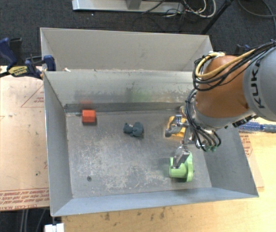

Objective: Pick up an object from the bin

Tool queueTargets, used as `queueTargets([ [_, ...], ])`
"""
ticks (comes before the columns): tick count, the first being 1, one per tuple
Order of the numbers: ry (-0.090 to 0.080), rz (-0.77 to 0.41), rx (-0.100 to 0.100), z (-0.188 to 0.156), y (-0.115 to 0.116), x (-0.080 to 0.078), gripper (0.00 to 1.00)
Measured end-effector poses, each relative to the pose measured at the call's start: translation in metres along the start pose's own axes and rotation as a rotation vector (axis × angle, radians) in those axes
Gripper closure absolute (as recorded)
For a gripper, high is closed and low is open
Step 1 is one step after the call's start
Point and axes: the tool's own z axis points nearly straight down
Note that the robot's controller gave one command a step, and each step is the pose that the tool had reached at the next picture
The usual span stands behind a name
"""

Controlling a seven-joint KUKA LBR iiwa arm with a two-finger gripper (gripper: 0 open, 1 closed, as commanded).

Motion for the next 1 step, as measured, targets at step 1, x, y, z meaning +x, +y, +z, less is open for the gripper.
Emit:
queueTargets([
  [1,-0.004,-0.155,0.002,0.0521,-0.0571,-0.0001,0.00],
])
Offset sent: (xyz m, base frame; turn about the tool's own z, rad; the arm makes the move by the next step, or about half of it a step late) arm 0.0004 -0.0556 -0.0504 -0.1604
